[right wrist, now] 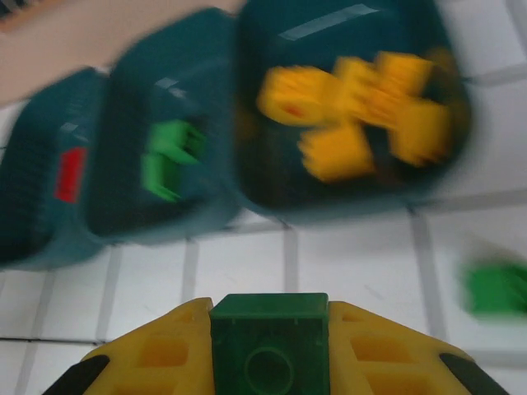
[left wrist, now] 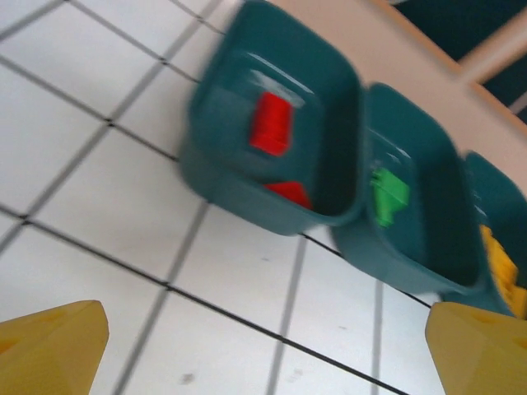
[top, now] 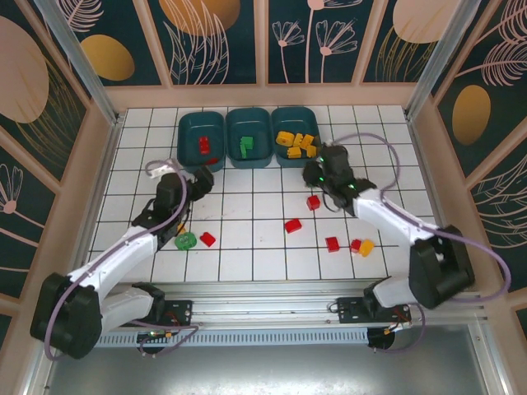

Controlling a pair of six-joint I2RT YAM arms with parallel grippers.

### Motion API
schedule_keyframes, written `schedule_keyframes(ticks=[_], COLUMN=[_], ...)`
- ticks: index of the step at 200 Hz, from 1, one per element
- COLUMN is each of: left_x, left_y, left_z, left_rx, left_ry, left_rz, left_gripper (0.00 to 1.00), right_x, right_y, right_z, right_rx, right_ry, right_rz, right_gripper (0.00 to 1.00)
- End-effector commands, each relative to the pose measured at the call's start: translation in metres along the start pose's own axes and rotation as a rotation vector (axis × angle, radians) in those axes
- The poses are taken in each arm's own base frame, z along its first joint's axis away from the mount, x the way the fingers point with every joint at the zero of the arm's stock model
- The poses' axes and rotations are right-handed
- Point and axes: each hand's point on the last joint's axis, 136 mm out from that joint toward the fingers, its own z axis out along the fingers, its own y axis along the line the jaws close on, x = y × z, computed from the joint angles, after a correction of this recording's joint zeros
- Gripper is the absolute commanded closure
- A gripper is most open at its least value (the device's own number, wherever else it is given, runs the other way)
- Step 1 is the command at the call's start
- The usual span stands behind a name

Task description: Sort the legos into containers by color

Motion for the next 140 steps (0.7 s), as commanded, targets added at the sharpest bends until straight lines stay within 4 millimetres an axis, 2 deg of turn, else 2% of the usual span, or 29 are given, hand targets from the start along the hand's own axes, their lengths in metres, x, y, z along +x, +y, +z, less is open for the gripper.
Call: schedule_keyframes(ticks=[1, 22, 43, 61, 72, 87, 102, 127, 140], left_x=[0.001, 0.020, 0.038, 0.048, 0.051, 0.056, 0.061, 0.069, 0.072], left_y=[0.035, 0.050, 0.054, 0.061, 0.063, 0.063, 0.060, 0.060, 0.065], left_z=[-0.004, -0.004, -0.007, -0.013, -0.016, -0.020, -0.024, -0.029, -0.031], left_rx=[-0.117, -0.166, -0.152, -0.165, -0.180, -0.181, -0.165, -0.158, -0.175], left_ry=[-0.001, 0.078, 0.151, 0.195, 0.217, 0.255, 0.293, 0.340, 0.347], left_rz=[-0.035, -0.018, -0.018, -0.011, -0.005, -0.004, -0.005, 0.008, 0.023], left_gripper=[0.01, 0.01, 0.01, 0.02, 0.01, 0.01, 0.01, 0.01, 0.01], right_x=[-0.012, -0.025, -0.027, -0.028, -0.027, -0.031, -0.041, -0.055, -0.055], right_y=[0.055, 0.084, 0.096, 0.098, 0.098, 0.100, 0.108, 0.115, 0.117], right_z=[0.050, 0.098, 0.142, 0.165, 0.174, 0.176, 0.167, 0.143, 0.125], right_rx=[-0.118, -0.149, -0.138, -0.106, -0.093, -0.092, -0.112, -0.137, -0.158], right_ry=[-0.026, -0.029, 0.013, 0.043, 0.061, 0.057, 0.034, -0.008, -0.024], right_rz=[-0.080, -0.108, -0.124, -0.138, -0.147, -0.154, -0.159, -0.164, -0.160], right_gripper=[0.79, 0.79, 0.76, 0.67, 0.57, 0.49, 0.43, 0.42, 0.41])
